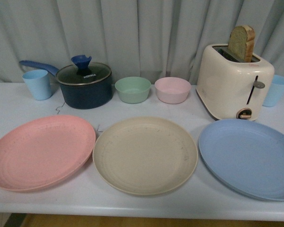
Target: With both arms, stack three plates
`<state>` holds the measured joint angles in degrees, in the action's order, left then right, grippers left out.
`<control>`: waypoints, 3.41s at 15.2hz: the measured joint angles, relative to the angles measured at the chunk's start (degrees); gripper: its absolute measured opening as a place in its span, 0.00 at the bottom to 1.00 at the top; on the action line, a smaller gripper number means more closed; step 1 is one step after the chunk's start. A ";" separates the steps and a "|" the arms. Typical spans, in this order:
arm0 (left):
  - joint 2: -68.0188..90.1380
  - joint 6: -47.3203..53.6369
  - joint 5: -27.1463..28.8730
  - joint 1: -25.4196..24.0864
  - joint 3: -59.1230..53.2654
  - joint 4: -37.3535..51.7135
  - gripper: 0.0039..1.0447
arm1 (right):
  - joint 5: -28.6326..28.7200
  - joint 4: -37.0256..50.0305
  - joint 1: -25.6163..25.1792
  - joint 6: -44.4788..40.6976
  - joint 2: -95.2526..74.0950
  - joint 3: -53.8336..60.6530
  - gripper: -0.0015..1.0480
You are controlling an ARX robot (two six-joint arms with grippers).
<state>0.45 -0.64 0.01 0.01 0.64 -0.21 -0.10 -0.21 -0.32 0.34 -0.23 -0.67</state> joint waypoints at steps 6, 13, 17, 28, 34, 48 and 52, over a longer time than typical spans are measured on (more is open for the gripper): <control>0.00 0.00 0.00 0.00 0.00 0.02 0.94 | 0.00 0.00 0.00 0.00 0.00 0.00 0.94; 0.00 0.00 0.00 0.00 0.00 0.02 0.94 | 0.00 0.00 0.00 0.00 0.00 0.00 0.94; 0.00 0.00 0.00 0.00 0.00 0.02 0.94 | 0.00 0.00 0.00 0.00 0.00 0.00 0.94; 37.22 -4.76 6.14 -4.98 14.29 -7.06 0.94 | 0.09 0.00 0.00 -0.15 0.00 0.00 0.94; 78.60 1.14 -7.32 -13.03 33.44 3.74 0.94 | 0.09 0.00 0.00 -0.15 0.00 0.00 0.94; 124.56 8.59 -21.18 -22.60 64.28 1.55 0.58 | 0.09 0.00 0.00 -0.15 0.00 0.00 0.94; 124.65 7.91 -22.14 -22.71 64.13 2.01 0.29 | 0.09 0.00 0.00 -0.15 0.00 0.00 0.94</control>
<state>125.10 7.27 -22.13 -22.70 64.77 1.80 -0.01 -0.21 -0.32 0.19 -0.23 -0.67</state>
